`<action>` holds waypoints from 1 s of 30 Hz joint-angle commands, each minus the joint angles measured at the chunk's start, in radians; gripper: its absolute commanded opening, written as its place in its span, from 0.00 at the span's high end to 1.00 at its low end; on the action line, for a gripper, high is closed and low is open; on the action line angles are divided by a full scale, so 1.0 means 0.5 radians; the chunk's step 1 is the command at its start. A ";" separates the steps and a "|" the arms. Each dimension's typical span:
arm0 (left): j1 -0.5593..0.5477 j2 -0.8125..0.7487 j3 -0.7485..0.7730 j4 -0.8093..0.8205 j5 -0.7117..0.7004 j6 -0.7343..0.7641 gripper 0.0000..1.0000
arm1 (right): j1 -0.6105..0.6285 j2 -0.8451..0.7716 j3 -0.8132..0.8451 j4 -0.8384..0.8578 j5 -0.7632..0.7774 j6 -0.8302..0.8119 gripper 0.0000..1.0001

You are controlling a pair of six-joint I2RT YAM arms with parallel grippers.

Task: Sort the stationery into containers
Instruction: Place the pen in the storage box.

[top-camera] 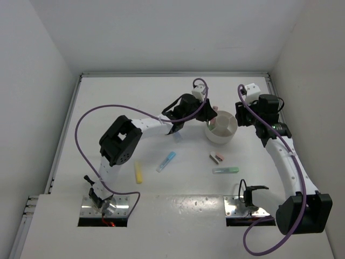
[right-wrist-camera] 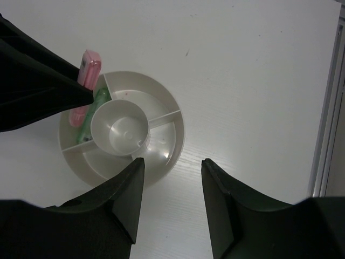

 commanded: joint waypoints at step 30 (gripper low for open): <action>0.009 -0.619 -0.279 -0.275 -0.685 -0.159 1.00 | 0.014 -0.001 -0.008 0.064 0.011 -0.021 0.52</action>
